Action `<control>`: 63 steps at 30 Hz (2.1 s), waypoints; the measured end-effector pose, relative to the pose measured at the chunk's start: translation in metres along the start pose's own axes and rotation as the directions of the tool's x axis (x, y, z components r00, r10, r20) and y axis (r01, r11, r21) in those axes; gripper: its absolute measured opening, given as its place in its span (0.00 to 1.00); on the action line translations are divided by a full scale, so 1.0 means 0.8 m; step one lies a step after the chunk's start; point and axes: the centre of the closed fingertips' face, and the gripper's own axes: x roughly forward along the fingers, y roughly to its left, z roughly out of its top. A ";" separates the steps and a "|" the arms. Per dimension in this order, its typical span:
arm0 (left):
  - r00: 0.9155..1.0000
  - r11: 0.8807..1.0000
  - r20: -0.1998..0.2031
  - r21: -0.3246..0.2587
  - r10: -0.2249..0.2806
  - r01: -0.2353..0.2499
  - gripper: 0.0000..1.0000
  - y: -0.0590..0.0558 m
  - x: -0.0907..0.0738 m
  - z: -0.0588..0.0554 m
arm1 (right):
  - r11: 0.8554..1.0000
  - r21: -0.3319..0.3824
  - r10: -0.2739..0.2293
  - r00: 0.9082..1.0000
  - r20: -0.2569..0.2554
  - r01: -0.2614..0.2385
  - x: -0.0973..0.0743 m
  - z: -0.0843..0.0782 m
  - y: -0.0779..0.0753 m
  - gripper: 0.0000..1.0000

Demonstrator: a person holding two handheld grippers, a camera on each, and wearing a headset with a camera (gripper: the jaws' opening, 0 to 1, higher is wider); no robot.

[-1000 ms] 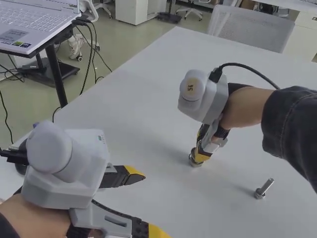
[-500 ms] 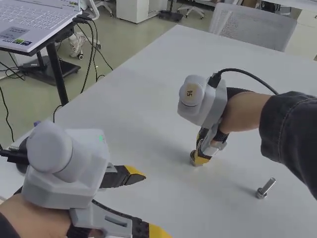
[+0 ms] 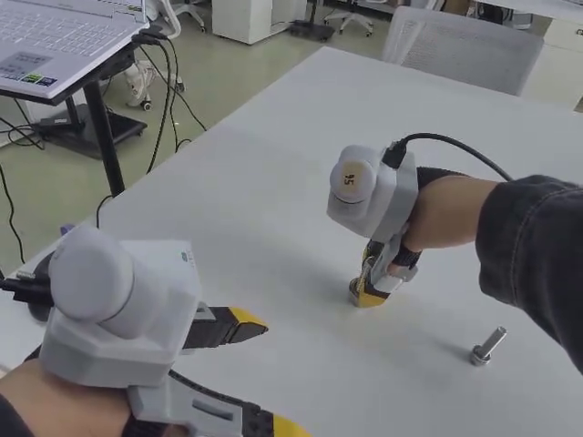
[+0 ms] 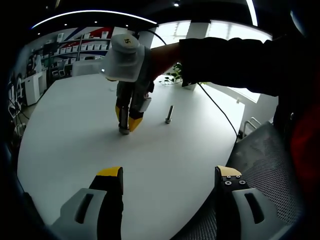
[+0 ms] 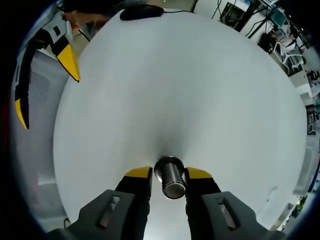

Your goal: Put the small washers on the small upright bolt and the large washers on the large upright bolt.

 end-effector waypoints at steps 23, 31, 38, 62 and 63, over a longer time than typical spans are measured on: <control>1.000 1.000 -0.004 0.024 -0.012 0.012 0.74 -0.004 0.004 0.006 | 0.995 0.096 -0.039 0.997 0.065 0.032 -0.022 -0.017 -0.002 0.56; 1.000 0.999 -0.006 0.040 -0.019 0.019 0.75 -0.008 0.006 0.011 | 0.989 0.143 -0.059 0.995 0.083 0.047 -0.032 -0.025 0.000 0.66; 1.000 0.998 -0.006 0.052 -0.022 0.022 0.75 -0.009 0.006 0.015 | 0.978 0.199 -0.093 0.986 0.136 0.064 -0.049 -0.028 0.001 0.79; 0.999 0.993 -0.013 0.109 -0.044 0.045 0.75 -0.014 0.011 0.031 | 0.899 0.384 -0.332 0.900 0.283 0.210 -0.143 -0.068 0.007 0.90; 0.999 0.993 -0.013 0.111 -0.045 0.046 0.75 -0.014 0.011 0.032 | 0.893 0.394 -0.344 0.893 0.289 0.216 -0.147 -0.071 0.005 0.90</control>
